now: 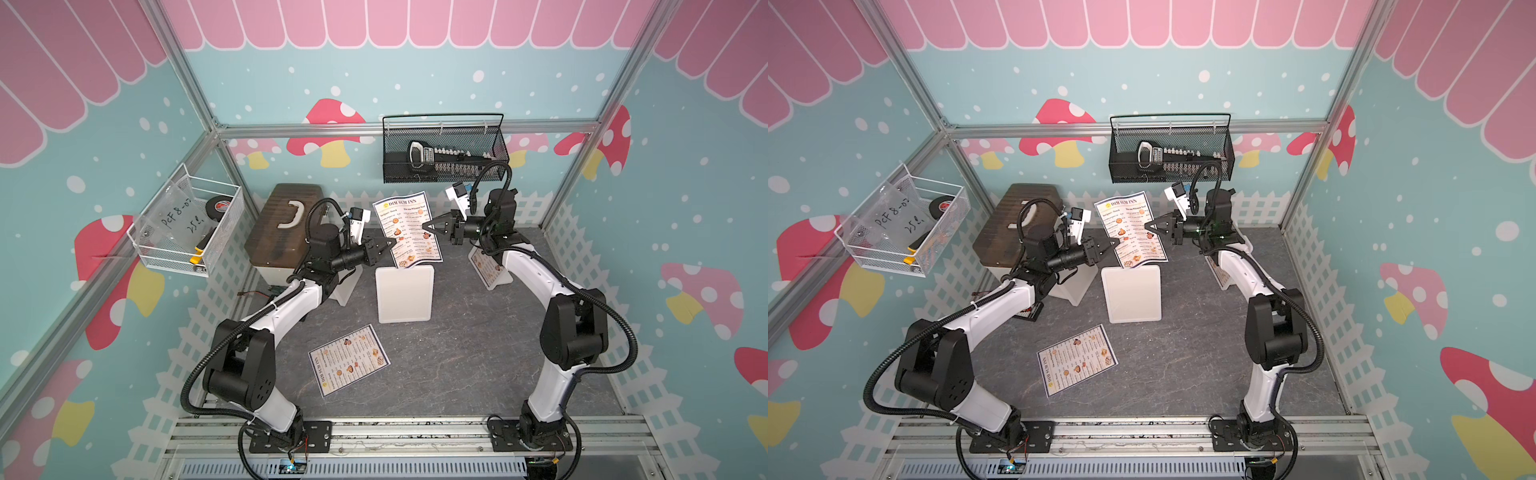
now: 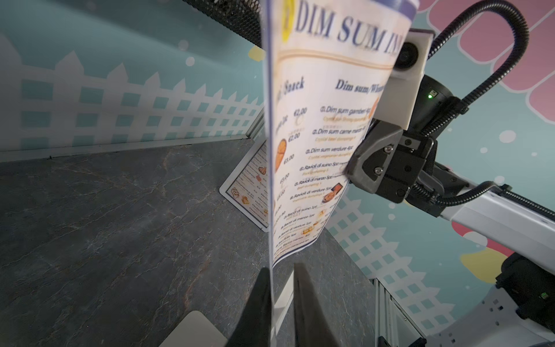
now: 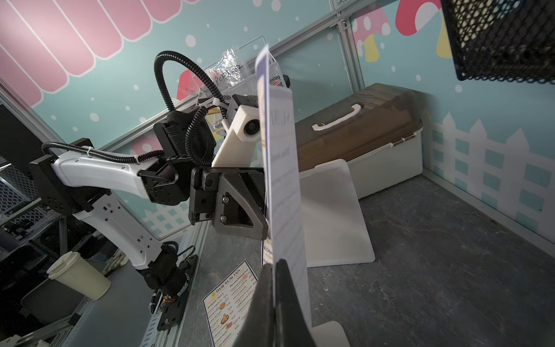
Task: Insert the menus into the narrow rack
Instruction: Insert the menu into the narrow rack.
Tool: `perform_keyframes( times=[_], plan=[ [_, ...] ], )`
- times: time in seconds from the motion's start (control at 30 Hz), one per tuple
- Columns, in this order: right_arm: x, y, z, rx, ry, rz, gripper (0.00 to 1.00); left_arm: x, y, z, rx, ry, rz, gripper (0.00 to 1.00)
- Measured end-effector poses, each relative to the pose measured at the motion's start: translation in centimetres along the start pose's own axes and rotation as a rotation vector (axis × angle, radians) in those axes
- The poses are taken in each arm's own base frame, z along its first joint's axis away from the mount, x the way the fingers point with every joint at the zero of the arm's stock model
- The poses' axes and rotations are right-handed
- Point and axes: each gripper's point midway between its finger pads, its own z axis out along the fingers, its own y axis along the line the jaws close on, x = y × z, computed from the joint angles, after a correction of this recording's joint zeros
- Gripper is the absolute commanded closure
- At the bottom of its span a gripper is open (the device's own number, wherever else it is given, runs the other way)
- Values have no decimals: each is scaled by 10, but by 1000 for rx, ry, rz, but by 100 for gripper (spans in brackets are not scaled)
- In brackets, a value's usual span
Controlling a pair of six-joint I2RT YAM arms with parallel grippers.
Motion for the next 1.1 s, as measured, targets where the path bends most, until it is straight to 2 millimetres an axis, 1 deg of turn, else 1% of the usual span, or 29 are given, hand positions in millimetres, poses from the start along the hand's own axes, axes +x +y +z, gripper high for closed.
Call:
perform_keyframes(
  times=[0.17,0.33,0.5,0.77,0.9,1.1],
  plan=[
    [2,1,4,-11,4,7,100,-4,1,-5,-13,-15,5,83],
    [2,2,4,-20,5,4,100,-5,2,-5,-16,-18,3,79],
    [2,3,4,-23,6,3,100,-4,2,-5,-13,-16,-5,77],
    [-1,2,0,-10,-1,-1,100,1,4,0,4,-1,-30,84],
    [-8,4,-7,5,-13,-18,100,1,0,4,21,3,-25,88],
    [-14,6,-12,13,-21,-31,100,2,-7,7,45,7,-20,89]
  ],
)
